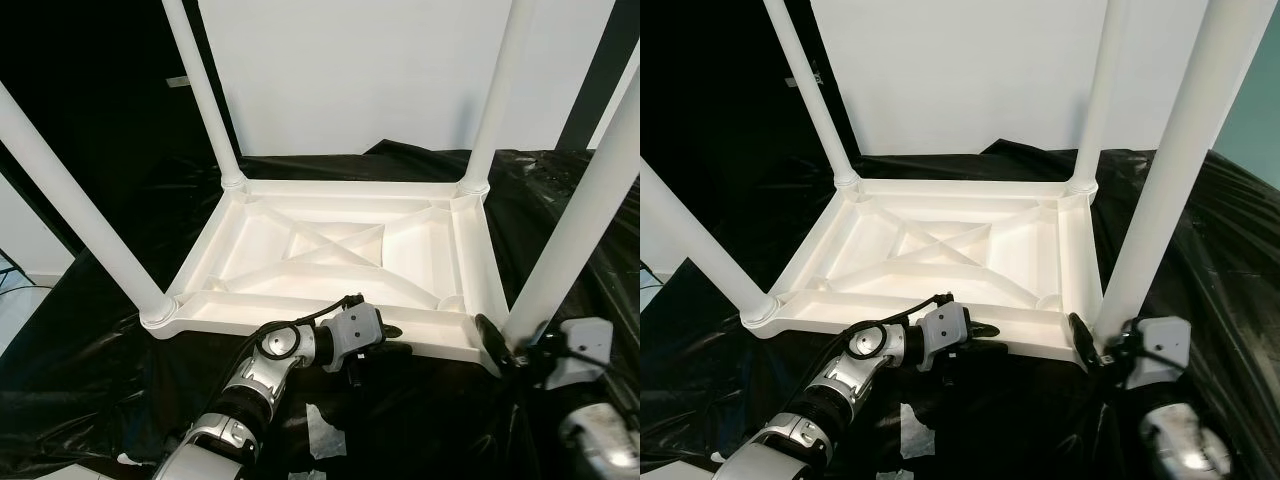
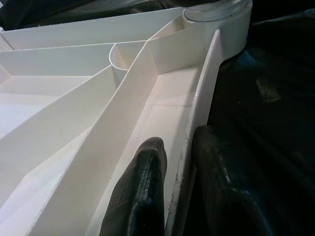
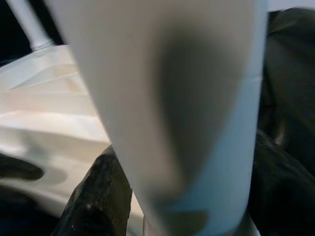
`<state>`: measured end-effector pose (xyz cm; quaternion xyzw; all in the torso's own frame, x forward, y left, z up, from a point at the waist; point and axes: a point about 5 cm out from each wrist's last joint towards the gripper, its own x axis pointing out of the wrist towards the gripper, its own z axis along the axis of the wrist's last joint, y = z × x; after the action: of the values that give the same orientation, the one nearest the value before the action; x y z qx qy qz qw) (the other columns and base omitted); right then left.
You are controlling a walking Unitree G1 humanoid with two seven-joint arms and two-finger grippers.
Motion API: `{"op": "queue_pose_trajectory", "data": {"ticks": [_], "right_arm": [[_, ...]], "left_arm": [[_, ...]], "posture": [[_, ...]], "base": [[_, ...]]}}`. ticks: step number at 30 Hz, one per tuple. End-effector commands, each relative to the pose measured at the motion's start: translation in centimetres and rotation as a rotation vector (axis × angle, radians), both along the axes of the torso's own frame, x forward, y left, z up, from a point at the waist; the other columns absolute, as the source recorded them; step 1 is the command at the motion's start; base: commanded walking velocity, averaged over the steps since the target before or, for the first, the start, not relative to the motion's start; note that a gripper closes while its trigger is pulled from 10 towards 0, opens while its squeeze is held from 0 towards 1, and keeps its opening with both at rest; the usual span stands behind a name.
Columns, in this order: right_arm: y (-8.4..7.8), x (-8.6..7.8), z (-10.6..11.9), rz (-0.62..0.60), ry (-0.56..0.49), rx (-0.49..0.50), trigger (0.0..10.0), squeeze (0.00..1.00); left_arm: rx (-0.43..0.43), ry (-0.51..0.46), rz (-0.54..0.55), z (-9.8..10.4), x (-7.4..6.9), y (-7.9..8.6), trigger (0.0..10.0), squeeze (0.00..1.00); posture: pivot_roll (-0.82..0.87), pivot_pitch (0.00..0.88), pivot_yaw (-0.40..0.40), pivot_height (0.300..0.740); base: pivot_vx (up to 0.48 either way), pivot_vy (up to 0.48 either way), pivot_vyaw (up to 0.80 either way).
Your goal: Building children table
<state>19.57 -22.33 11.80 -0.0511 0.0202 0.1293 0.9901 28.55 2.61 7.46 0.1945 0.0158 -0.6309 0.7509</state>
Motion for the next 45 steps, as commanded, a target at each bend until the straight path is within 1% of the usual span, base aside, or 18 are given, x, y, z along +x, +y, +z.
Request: {"op": "queue_pose_trajectory", "data": {"ticks": [1, 7, 11, 16, 17, 18, 22, 25, 28, 29, 30, 31, 33, 36, 37, 41, 44, 45], "right_arm": [[1.7, -0.2, -0.1, 0.161, 0.040, 0.043, 10.0, 0.00], [0.4, -1.3, -0.8, 0.283, 0.164, 0.005, 10.0, 0.00], [-0.6, -1.4, -0.7, 0.327, 0.186, -0.031, 10.0, 0.00], [-2.2, -0.7, 0.1, 0.354, 0.178, -0.113, 10.0, 0.00], [-2.6, -0.5, 0.2, 0.353, 0.175, -0.130, 9.7, 0.00], [-2.9, -0.4, 0.3, 0.360, 0.175, -0.135, 0.0, 0.00], [-3.1, -0.5, 0.2, 0.378, 0.189, -0.142, 0.0, 0.00], [-2.9, -0.9, -0.5, 0.388, 0.222, -0.136, 0.0, 0.00], [-2.1, -1.3, -1.6, 0.349, 0.226, -0.107, 0.0, 0.00], [-0.9, -1.1, -2.8, 0.196, 0.185, -0.060, 0.0, 0.00], [-0.3, -1.0, -3.3, 0.100, 0.169, -0.028, 0.0, 0.00], [-0.3, -1.0, -3.3, 0.100, 0.169, -0.028, 0.0, 0.00], [0.7, -0.7, -4.2, -0.068, 0.155, 0.022, 0.0, 0.00], [1.7, -0.2, -4.3, -0.247, 0.110, 0.067, 0.0, 0.00], [1.7, -0.2, -4.3, -0.247, 0.110, 0.067, 0.0, 0.00], [2.3, 0.3, -4.1, -0.389, 0.065, 0.089, 0.0, 0.00], [2.9, 0.4, -4.2, -0.386, 0.065, 0.089, 0.0, 0.00], [3.3, 0.5, -4.3, -0.371, 0.066, 0.087, 2.4, 0.00]], "left_arm": [[0.088, 0.077, 0.121, -3.1, -1.0, 0.4, 10.0, 0.00], [0.091, 0.079, 0.131, -3.2, -0.9, 0.8, 10.0, 0.00], [0.096, 0.083, 0.125, -3.4, -1.2, 0.9, 10.0, 0.00], [0.100, 0.084, 0.118, -3.4, -1.2, 0.9, 10.0, 0.00], [0.101, 0.081, 0.116, -3.3, -1.1, 0.9, 10.0, 0.00], [0.101, 0.080, 0.115, -3.2, -1.0, 0.8, 10.0, 0.00], [0.101, 0.077, 0.114, -3.2, -1.0, 0.8, 10.0, 0.00], [0.100, 0.076, 0.116, -3.2, -1.0, 0.8, 10.0, 0.00], [0.098, 0.077, 0.118, -3.2, -1.1, 0.7, 10.0, 0.00], [0.096, 0.079, 0.122, -3.3, -1.2, 0.7, 10.0, 0.00], [0.094, 0.080, 0.125, -3.3, -1.2, 0.7, 10.0, 0.00], [0.094, 0.080, 0.125, -3.3, -1.2, 0.7, 10.0, 0.00], [0.092, 0.081, 0.129, -3.4, -1.2, 0.7, 10.0, 0.00], [0.091, 0.083, 0.132, -3.4, -1.3, 0.8, 10.0, 0.00], [0.091, 0.083, 0.132, -3.4, -1.3, 0.8, 10.0, 0.00], [0.093, 0.084, 0.130, -3.4, -1.3, 0.8, 10.0, 0.00], [0.094, 0.083, 0.129, -3.4, -1.2, 0.8, 10.0, 0.00], [0.095, 0.082, 0.129, -3.4, -1.2, 0.8, 10.0, 0.00]], "posture": [[-0.11, 0.000, 0.070, 0.740], [-0.10, 0.000, 0.068, 0.740], [-0.10, 0.000, 0.078, 0.740], [-0.11, 0.000, 0.083, 0.740], [-0.11, 0.000, 0.084, 0.740], [-0.10, 0.000, 0.083, 0.740], [-0.10, 0.000, 0.081, 0.740], [-0.10, 0.000, 0.075, 0.740], [-0.10, 0.000, 0.069, 0.740], [-0.09, 0.000, 0.064, 0.740], [-0.09, 0.000, 0.058, 0.740], [-0.09, 0.000, 0.058, 0.740], [-0.09, 0.000, 0.054, 0.740], [-0.09, 0.000, 0.056, 0.740], [-0.09, 0.000, 0.056, 0.740], [-0.09, 0.000, 0.059, 0.740], [-0.09, 0.000, 0.060, 0.740], [-0.09, 0.000, 0.060, 0.740]], "base": [[0.000, 0.000, 0.00], [0.000, 0.000, 0.00], [0.000, 0.000, 0.00], [0.000, 0.000, 0.00], [0.000, 0.000, 0.00], [0.000, 0.000, 0.00], [0.000, 0.000, 0.00], [0.000, 0.000, 0.00], [0.000, 0.000, 0.00], [0.000, 0.000, 0.00], [0.000, 0.000, 0.00], [0.000, 0.000, 0.00], [0.000, 0.000, 0.00], [0.000, 0.000, 0.00], [0.000, 0.000, 0.00], [0.000, 0.000, 0.00], [0.000, 0.000, 0.00], [0.000, 0.000, 0.00]]}}
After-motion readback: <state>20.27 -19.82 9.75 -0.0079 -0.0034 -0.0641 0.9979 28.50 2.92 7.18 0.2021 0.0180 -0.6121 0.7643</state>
